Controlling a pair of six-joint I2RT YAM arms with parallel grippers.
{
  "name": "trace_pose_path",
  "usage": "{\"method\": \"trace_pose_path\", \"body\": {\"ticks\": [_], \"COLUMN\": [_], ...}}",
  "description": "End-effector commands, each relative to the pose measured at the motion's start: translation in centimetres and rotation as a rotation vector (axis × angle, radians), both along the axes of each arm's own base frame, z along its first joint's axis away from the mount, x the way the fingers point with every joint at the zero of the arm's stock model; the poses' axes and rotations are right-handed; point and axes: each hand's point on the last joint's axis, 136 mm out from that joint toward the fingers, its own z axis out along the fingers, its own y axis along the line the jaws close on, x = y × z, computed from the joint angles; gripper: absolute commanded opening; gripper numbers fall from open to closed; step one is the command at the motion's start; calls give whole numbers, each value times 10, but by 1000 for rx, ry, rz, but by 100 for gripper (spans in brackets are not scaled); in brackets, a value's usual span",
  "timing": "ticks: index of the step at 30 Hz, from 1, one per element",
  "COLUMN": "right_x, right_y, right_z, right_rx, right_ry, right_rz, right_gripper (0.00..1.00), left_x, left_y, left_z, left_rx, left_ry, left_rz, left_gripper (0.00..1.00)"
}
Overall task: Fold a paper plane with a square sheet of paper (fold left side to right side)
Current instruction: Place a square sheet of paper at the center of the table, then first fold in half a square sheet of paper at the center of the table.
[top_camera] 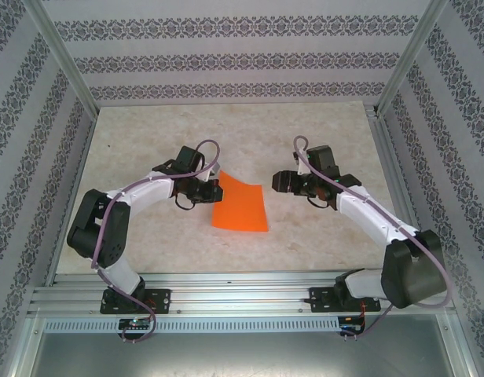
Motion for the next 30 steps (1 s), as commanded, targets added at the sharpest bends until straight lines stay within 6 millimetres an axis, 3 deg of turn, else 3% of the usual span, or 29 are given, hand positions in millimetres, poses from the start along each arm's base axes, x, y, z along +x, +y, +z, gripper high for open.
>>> {"method": "trace_pose_path", "body": {"ticks": [1,5,10,19,26,30], "right_x": [4,5,8,2,-2,2], "right_y": [18,55,84,82,79,82], "right_z": [-13,-34,-60,-111,-120,-113], "right_rx": [11,104,186,103,65,109], "right_ry": [14,79,156,283,310,286], "right_rz": [-16,-4,-20,-44,-35,-29], "right_gripper": [67,60,46,32,30,31], "left_x": [6,6,9,7,8,9], "left_y": [13,18,16,-6,-24,-30], "left_z": [-10,-20,-16,2,17,21], "left_rx": [101,142,127,-14,-138,-162], "left_ry": [7,25,20,31,39,38], "left_rz": [39,40,49,11,-12,-20], "left_gripper": [0,0,1,33,43,45]}}
